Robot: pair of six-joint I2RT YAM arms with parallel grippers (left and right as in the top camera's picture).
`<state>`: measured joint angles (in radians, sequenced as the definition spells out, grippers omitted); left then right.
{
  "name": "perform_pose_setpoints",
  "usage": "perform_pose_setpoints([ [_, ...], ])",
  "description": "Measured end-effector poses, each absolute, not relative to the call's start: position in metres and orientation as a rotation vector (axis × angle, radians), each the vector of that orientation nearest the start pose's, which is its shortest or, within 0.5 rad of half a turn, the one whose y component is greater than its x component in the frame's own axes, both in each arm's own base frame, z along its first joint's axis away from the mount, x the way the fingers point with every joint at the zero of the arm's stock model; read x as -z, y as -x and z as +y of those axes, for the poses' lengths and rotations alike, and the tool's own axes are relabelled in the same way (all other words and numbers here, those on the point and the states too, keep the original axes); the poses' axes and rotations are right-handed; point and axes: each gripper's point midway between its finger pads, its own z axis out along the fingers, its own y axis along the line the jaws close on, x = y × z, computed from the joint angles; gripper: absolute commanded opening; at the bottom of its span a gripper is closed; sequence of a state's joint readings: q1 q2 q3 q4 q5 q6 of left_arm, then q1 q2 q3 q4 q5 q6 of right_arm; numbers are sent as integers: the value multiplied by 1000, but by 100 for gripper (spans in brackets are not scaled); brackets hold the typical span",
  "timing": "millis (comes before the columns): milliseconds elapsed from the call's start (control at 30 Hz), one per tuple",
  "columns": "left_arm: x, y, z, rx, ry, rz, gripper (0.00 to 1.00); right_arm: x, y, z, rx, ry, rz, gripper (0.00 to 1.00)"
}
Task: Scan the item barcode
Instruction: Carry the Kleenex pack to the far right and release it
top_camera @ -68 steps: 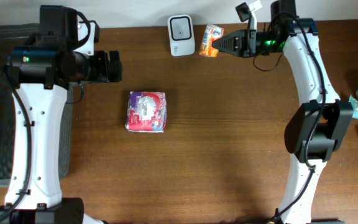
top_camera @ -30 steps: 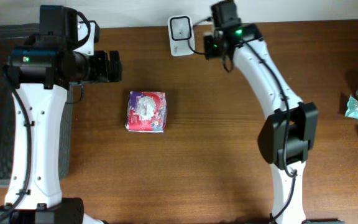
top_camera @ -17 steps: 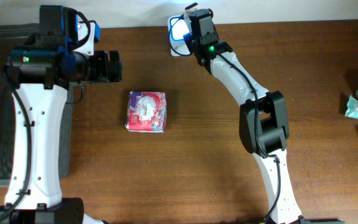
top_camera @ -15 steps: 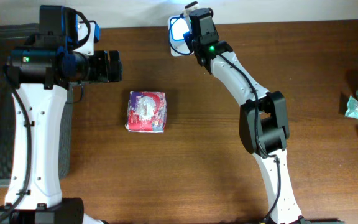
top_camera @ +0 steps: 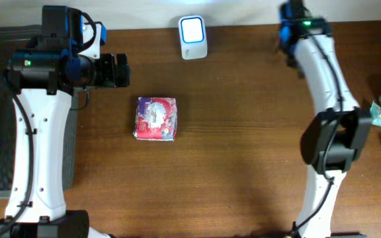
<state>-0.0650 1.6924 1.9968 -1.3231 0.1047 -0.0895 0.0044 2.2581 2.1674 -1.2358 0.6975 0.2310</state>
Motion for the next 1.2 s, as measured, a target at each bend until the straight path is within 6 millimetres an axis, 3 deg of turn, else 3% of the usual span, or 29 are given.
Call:
perform_pose_setpoints([
  [67, -298, -394, -44, 192, -7, 2593, 99, -147, -441, -154, 1024, -541, 2778, 4],
  [233, -298, -394, -44, 192, -6, 2593, 99, -141, -375, -231, 1012, -868, 2903, 4],
  [467, -298, -394, -44, 192, -7, 2593, 99, -119, -330, -290, 614, -1315, 2859, 4],
  [567, -298, -394, -44, 192, -7, 2593, 99, -116, -310, -310, 549, -1522, 2765, 4],
  [667, -298, -394, -44, 192, -6, 2593, 99, -115, -299, -326, 498, -1652, 2675, 17],
  [733, -298, -394, -44, 192, -6, 2593, 99, -114, -301, -325, 466, -1674, 2658, 27],
  [800, -298, -394, -44, 192, -6, 2593, 99, -113, -305, -324, 444, -1665, 2654, 63],
  [833, -298, -394, -44, 192, -6, 2593, 99, -113, -308, -324, 435, -1666, 2641, 69],
  [900, -298, -394, -44, 192, -7, 2593, 99, -112, -313, -323, 408, -1663, 2630, 71],
  [1000, -298, -394, -44, 192, -6, 2593, 99, -108, -331, -304, 201, -1552, 2696, 70],
  [1067, -298, -394, -44, 192, -6, 2593, 99, -106, -352, -275, -52, -1393, 2765, 69],
  [1200, -298, -394, -44, 193, -6, 2593, 99, -118, -392, -183, -558, -968, 2878, 69],
])
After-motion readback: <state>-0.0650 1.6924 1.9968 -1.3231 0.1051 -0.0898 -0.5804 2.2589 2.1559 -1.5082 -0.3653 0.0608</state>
